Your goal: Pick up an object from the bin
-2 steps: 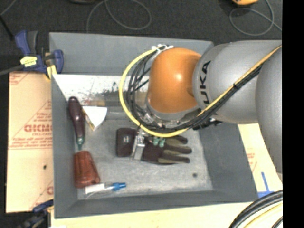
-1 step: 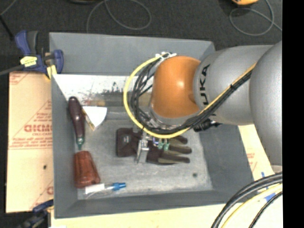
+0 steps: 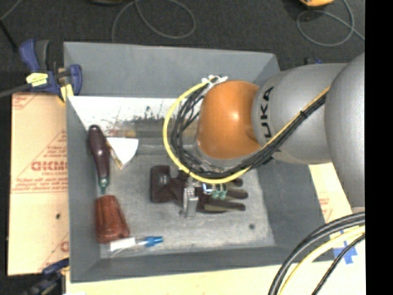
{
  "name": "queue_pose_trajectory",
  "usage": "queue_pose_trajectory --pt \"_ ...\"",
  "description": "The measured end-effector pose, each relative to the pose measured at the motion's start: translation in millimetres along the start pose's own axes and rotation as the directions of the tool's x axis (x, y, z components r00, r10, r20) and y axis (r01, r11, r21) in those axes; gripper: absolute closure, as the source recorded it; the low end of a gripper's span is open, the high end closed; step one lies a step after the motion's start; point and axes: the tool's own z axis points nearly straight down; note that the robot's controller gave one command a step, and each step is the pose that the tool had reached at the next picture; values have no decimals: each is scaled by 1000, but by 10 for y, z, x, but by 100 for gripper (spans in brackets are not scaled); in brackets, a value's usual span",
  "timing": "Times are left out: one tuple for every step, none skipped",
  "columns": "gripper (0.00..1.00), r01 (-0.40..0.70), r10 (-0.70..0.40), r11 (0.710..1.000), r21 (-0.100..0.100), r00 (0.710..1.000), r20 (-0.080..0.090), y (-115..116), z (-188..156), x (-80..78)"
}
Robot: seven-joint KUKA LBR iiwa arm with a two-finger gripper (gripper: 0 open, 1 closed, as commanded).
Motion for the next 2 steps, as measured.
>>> queue_pose_trajectory --pt "0 -151 151 989 -3 989 5 -6 300 -51" --pt "100 -174 174 985 -3 985 6 5 644 -303"
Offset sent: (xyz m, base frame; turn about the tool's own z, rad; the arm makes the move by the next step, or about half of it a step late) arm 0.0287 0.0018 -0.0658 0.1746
